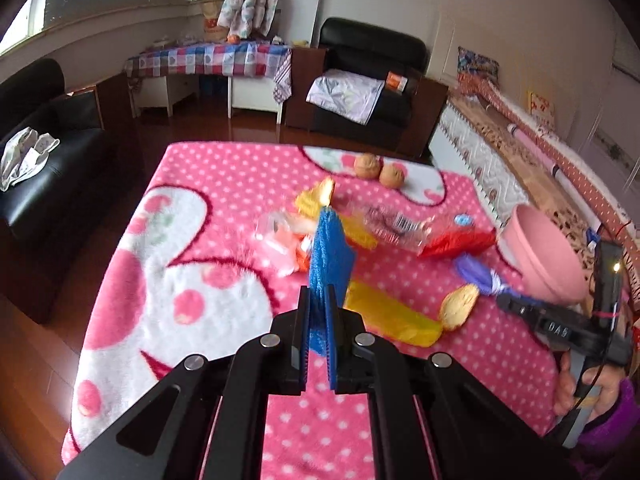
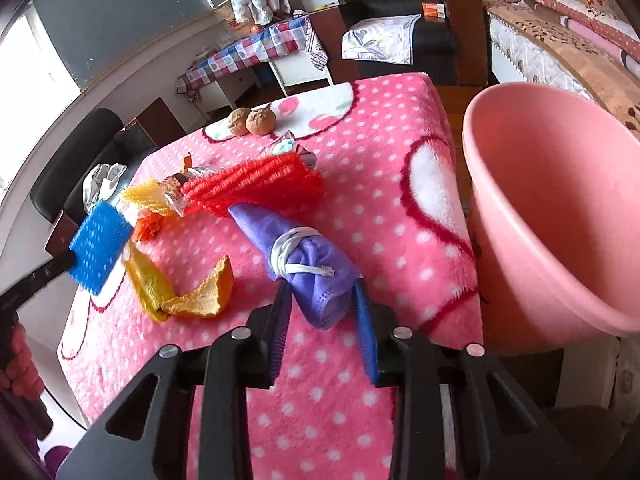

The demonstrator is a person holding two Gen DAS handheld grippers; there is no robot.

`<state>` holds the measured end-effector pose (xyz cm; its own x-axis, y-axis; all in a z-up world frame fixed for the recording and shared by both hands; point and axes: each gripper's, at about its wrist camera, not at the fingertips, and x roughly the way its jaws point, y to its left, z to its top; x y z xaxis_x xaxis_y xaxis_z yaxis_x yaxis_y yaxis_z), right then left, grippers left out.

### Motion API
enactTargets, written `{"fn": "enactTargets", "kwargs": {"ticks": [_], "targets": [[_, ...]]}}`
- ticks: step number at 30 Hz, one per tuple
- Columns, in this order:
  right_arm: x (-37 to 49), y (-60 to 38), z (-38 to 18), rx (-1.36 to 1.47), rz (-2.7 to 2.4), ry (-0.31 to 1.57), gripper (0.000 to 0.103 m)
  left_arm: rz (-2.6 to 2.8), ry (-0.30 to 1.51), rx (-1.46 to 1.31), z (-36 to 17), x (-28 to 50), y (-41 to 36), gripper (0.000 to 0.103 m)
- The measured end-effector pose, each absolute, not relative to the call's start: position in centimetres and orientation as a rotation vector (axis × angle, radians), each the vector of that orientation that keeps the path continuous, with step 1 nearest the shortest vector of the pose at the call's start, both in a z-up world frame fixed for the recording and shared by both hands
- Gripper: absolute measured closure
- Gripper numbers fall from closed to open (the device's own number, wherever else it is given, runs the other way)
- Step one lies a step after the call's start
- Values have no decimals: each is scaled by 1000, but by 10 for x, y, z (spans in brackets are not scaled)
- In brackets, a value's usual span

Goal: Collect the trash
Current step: 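Grasp the blue foam mesh sleeve with the left tool while the right tool grasps the purple string-tied bag, then carry both held items over the pink bucket and open both tools to drop them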

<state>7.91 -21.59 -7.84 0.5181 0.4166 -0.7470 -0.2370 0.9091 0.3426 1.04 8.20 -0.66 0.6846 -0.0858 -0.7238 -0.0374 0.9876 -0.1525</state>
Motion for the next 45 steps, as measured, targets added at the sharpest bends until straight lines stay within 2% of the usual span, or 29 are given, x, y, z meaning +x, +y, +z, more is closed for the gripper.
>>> {"fn": "enactTargets", "kwargs": {"ticks": [2, 18, 45], "targets": [[73, -217, -75, 191, 399, 930, 76, -35, 796, -160, 0, 10, 79, 97], [25, -259, -33, 265, 403, 790, 77, -148, 719, -153, 33, 20, 31, 97], [43, -365, -20, 397, 60, 672, 77, -432, 712, -37, 43, 77, -130, 97]]}}
